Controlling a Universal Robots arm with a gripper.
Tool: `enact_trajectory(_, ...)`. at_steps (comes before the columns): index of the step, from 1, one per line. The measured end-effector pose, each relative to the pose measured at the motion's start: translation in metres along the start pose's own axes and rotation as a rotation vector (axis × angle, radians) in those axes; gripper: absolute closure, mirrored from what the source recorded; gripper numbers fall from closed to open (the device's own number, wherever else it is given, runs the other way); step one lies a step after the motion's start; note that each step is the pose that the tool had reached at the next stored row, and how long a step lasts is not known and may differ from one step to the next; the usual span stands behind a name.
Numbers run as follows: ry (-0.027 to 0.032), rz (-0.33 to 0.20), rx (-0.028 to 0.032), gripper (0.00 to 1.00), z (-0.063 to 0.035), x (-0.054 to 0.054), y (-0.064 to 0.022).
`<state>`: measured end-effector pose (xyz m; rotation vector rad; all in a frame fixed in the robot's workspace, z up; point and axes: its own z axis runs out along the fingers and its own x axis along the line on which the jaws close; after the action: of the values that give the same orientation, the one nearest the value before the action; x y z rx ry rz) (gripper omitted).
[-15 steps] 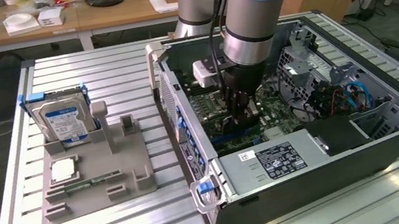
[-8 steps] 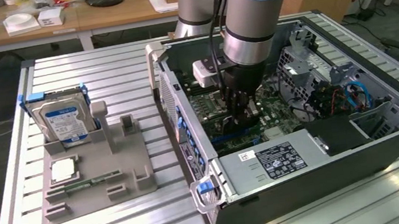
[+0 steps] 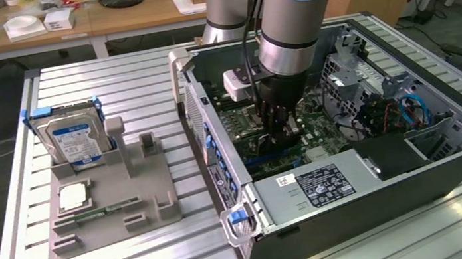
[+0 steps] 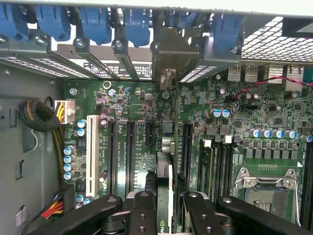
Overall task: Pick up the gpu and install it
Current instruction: 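Insert the gpu into the slot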
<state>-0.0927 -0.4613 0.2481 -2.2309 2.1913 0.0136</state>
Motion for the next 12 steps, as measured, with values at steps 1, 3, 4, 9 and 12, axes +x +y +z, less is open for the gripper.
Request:
enact_trajectory(1,0.0000,0.000,0.0000,0.74,0.0000,0.0000,0.0000)
enact_trajectory(3,0.0000,0.000,0.0000,0.74,0.0000,0.0000,0.0000)
enact_trajectory(4,-0.0001,0.000,0.0000,0.74,0.0002,0.0001,0.0001)
enact_trajectory(9,0.0002,0.000,-0.0001,0.74,0.0010,0.0001,0.0000)
enact_trajectory(12,0.0000,0.000,0.0000,0.74,0.0011,0.0001,0.0000)
